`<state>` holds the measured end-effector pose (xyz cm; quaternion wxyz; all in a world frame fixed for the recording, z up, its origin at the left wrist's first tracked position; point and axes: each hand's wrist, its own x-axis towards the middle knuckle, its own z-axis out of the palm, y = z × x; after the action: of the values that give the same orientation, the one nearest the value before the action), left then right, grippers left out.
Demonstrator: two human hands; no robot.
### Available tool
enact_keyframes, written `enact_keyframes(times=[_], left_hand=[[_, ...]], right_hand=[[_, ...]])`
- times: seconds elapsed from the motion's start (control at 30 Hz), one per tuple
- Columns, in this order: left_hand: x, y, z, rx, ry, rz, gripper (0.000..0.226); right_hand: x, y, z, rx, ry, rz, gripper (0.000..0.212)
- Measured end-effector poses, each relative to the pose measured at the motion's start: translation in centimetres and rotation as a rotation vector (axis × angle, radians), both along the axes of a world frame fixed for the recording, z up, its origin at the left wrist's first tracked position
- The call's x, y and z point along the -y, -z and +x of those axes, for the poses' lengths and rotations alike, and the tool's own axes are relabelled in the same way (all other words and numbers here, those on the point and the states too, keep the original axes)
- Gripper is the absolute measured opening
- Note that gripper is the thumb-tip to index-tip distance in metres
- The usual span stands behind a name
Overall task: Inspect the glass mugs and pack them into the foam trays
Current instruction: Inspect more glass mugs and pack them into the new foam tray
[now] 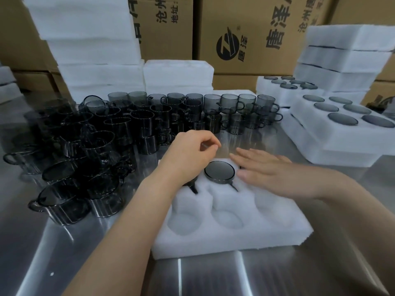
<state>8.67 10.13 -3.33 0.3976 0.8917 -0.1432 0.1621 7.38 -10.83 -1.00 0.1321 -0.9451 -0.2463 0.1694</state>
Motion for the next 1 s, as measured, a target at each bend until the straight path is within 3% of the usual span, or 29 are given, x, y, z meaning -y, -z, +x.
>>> enact_keyframes(times=[0.03, 0.13, 0.17, 0.33, 0.47, 0.67, 0.8, 1.0], left_hand=[[0.0, 0.0, 0.0, -0.002, -0.013, 0.003, 0.016], [0.1, 0.0, 0.0, -0.054, -0.051, 0.029, 0.016], [0.1, 0.0, -0.1, -0.078, -0.053, 0.039, 0.017], [0.1, 0.1, -0.1, -0.128, -0.051, 0.065, 0.019], [0.0, 0.3, 0.1, -0.124, -0.052, 0.062, 0.017], [-0.1, 0.6, 0.2, -0.115, -0.036, 0.064, 0.016], [-0.1, 0.6, 0.2, -0.113, -0.040, 0.076, 0.015], [-0.1, 0.5, 0.0, -0.125, -0.043, 0.064, 0.017]], right_hand=[[0.0, -0.2, 0.8, 0.048, 0.038, 0.103, 0.089], [-0.2, 0.1, 5.1, 0.308, 0.236, 0.402, 0.036], [-0.5, 0.1, 6.9, 0.349, 0.303, 0.434, 0.031], [-2.7, -0.3, 14.0, 0.413, 0.453, 0.383, 0.052], [-3.8, -1.2, 17.7, 0.469, 0.452, 0.276, 0.054], [-4.4, -1.4, 20.8, 0.569, 0.461, 0.051, 0.035], [-4.6, -1.1, 20.8, 0.700, 0.466, 0.043, 0.020], [-4.6, -1.7, 19.2, 0.685, 0.459, 0.137, 0.014]])
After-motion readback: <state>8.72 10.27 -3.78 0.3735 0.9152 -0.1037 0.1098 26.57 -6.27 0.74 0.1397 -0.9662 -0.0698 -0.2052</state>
